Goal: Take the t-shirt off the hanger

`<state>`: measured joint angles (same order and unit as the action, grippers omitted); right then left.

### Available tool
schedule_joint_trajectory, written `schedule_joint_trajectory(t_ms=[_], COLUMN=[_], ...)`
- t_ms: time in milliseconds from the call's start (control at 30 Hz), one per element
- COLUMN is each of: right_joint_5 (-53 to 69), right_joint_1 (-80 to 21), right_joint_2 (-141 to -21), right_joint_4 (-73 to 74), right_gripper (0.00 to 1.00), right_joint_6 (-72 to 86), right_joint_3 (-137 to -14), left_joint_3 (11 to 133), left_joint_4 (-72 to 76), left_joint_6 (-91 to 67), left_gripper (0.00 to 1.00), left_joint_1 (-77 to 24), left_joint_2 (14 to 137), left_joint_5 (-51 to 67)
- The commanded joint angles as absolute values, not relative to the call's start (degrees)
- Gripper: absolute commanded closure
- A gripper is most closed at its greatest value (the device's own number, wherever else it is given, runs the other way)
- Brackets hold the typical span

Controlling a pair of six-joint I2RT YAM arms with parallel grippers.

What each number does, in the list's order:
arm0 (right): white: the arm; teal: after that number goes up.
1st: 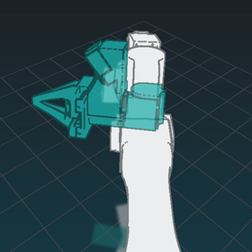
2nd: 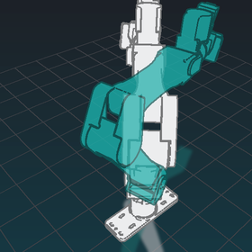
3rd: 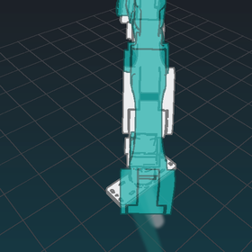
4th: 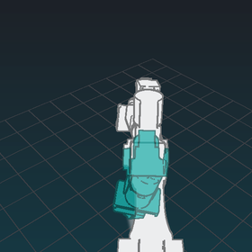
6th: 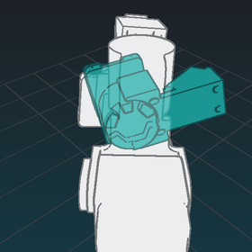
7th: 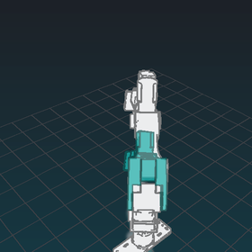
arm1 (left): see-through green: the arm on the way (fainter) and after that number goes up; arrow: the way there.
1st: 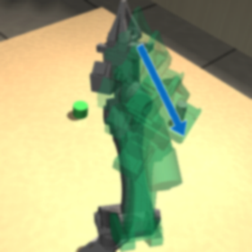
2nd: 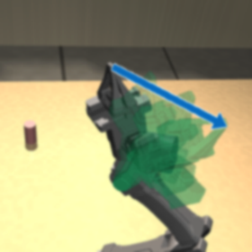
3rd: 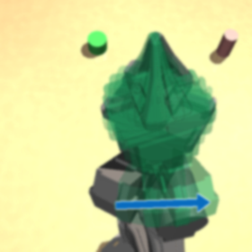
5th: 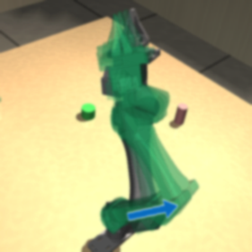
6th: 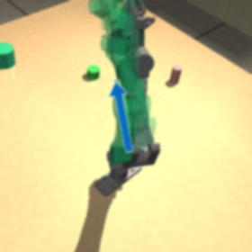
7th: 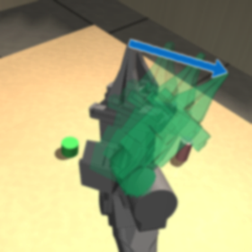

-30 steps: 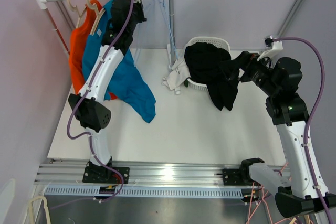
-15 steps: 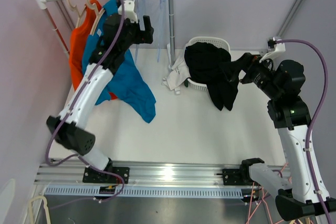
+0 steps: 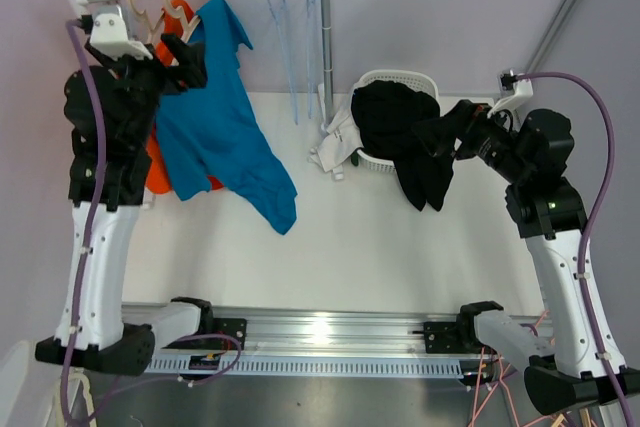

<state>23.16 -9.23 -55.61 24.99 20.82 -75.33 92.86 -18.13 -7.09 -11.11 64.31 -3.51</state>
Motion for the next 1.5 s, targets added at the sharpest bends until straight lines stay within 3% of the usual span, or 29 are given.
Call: schedule_joint_trajectory(t_ms=[0, 233, 433, 733, 833, 867, 933, 1167, 1300, 1333, 1400, 1467], right_joint_5=[25.4, 26.5, 26.7, 26.1, 26.5, 26.6, 27.1, 27.6, 27.2, 27.2, 27.2, 27.1], right_joint_1=[-9.1, -9.2, -9.1, -9.1, -9.1, -9.1, -9.1, -9.1, -9.1, -9.1, -9.1, -9.1], right_joint_2=[-56.9, -57.4, -57.9, -58.3, -58.7, -58.8, -59.1, -59.9, -60.3, -60.3, -60.2, -60.0], right_joint_4=[24.5, 24.7, 25.1, 24.8, 24.2, 23.8, 23.0, 22.9, 23.4, 23.5, 23.6, 23.6], right_gripper=[0.01, 0.0, 0.0, 0.01, 0.01, 0.01, 0.01, 0.0, 0.01, 0.01, 0.01, 0.01], right_joint_6=[21.1, 20.0, 18.9, 18.0, 18.4, 18.6, 18.9, 18.4, 17.9, 17.8, 17.8, 17.8], right_joint_3=[-77.0, -78.6, -79.7, -79.4, -78.8, -78.5, -78.0, -78.1, -78.1, -78.2, -78.2, -78.1], left_joint_3=[97.8, 103.5, 110.7, 108.7, 111.4, 112.8, 113.8, 119.2, 129.2, 130.0, 131.5, 132.4], left_joint_4=[-25.3, -25.4, -25.7, -17.7, -19.1, -19.3, -19.1, -17.8, -21.0, -21.0, -21.1, -21.0], left_joint_6=[-10.3, -12.2, -12.7, -12.2, -11.1, -11.2, -11.3, -11.2, -11.7, -11.8, -12.0, -11.6], left_gripper=[0.0, 0.0, 0.04, 0.05, 0.25, 0.39, 0.47, 0.55, 0.59, 0.65, 0.94, 0.99], left_joint_1=[-4.7, 3.3, 3.9, 3.8, 3.7, 3.8, 3.7, 3.7, 3.6, 3.6, 3.4, 2.6], left_joint_2=[72.1, 82.2, 90.3, 91.3, 93.2, 93.7, 94.6, 100.5, 107.6, 108.3, 109.0, 108.7], left_joint_5=[2.4, 10.4, 6.5, 5.7, 5.5, 5.2, 4.8, 6.2, 6.9, 6.9, 6.9, 5.5])
